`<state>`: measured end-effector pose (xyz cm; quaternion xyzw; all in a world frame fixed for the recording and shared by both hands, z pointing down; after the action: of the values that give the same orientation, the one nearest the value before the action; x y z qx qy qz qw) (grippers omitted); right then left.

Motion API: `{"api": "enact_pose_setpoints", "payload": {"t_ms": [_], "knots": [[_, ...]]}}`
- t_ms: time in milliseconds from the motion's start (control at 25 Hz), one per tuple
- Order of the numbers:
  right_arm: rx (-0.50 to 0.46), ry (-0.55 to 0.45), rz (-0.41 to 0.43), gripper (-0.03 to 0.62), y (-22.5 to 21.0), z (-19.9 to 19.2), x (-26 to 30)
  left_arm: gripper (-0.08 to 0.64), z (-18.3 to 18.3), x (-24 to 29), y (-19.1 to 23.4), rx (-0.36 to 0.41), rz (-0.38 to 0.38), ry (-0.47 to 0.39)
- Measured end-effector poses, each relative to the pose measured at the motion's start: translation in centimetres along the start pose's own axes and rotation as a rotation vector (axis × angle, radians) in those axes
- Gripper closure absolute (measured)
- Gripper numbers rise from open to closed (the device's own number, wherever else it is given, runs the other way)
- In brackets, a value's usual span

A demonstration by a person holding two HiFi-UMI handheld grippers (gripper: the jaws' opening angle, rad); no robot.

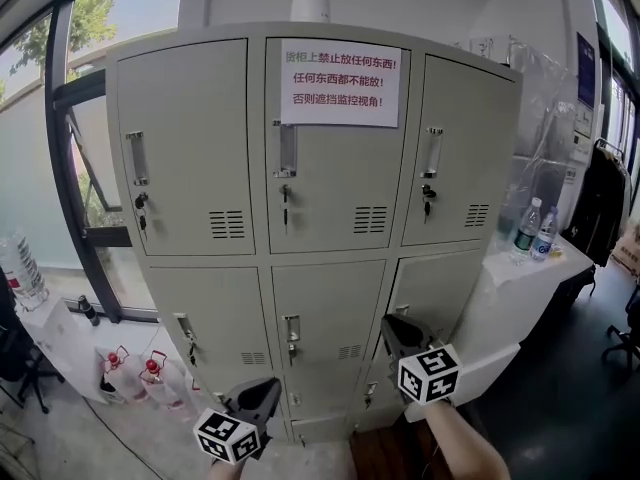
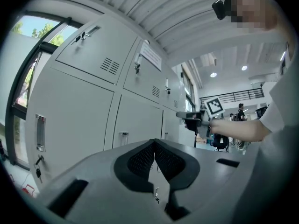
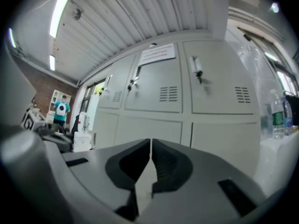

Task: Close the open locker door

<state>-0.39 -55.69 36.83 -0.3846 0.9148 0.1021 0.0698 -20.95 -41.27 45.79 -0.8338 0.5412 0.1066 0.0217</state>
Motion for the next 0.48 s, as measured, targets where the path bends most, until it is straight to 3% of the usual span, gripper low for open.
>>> {"api": "enact_pose_setpoints", "payload": {"t_ms": [160, 480], "knots": [[0.017, 0.019, 0.012, 0.574, 5.8, -4.6, -5.3, 0.552, -0.6, -1.0, -0.5, -0.009, -0.013, 0.011], [0.088, -0.007, -0.081, 0.577, 10.5, -6.5, -11.0, 0.552, -1.0, -2.9, -2.1, -0.033, -0.008, -0.017]]}}
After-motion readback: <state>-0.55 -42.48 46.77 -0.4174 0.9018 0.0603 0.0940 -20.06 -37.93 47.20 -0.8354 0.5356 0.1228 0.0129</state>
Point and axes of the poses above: the fingertips, and each gripper's own axes: x forward along the fingers, y to its left, z out of its top, the point moved 2 cm from there along -x, backward along the fingers, and after that the axes turned 11 degrees about -y, right-handed, at the moved point
